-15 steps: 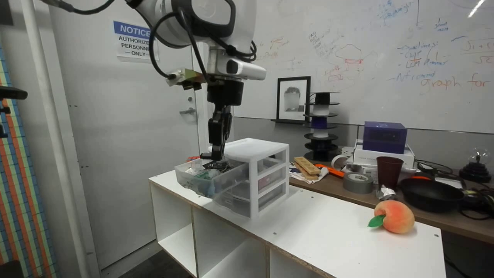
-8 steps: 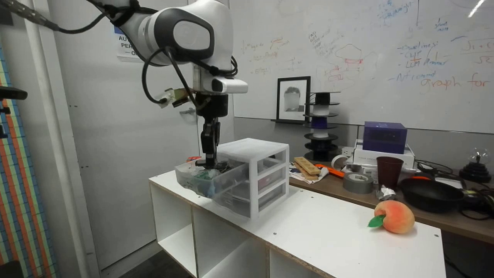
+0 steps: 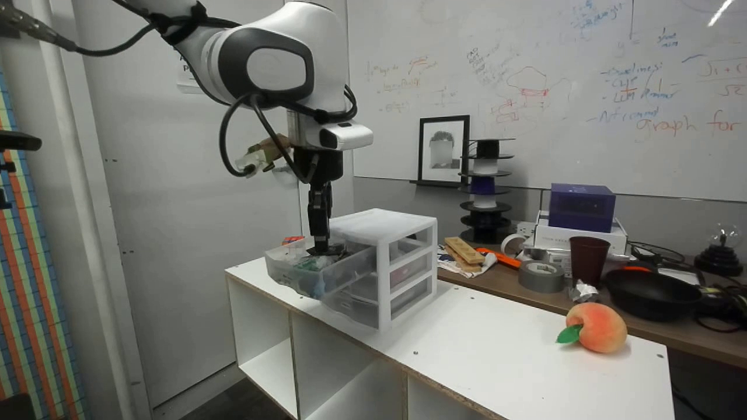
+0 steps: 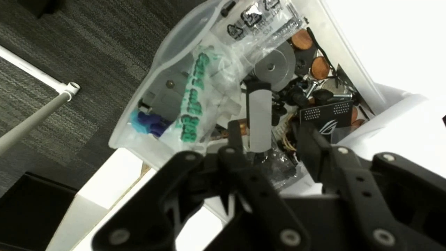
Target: Pick up the plastic and grey object from the right side of the counter and place them inside the topmost drawer, push the drawer closed
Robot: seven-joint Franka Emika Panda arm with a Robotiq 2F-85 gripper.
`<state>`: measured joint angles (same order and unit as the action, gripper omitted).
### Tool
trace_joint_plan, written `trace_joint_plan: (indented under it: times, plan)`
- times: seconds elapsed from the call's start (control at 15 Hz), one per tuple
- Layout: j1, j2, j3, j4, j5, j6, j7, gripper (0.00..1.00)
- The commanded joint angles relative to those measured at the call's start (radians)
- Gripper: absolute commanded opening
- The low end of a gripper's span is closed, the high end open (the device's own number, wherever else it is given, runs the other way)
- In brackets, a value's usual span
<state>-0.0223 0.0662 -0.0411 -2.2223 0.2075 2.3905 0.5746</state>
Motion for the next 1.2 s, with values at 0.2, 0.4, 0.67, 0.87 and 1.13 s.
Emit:
trace_joint_plan:
  times: [0.2, 0.4, 0.67, 0.87, 1.13]
  plan:
    - [-0.001, -0.195, 0.007, -0.138, 0.029, -0.058, -0.038, 0.99]
    - [-0.023, -0.279, 0.007, -0.158, -0.073, -0.241, -0.034, 1.0]
    - [-0.051, -0.302, 0.005, -0.099, -0.201, -0.56, -0.118, 1.0]
    - [-0.055, -0.287, 0.015, -0.099, -0.278, -0.549, -0.165, 1.0]
    - [-0.04, -0.213, 0.022, -0.119, -0.343, -0.473, -0.246, 1.0]
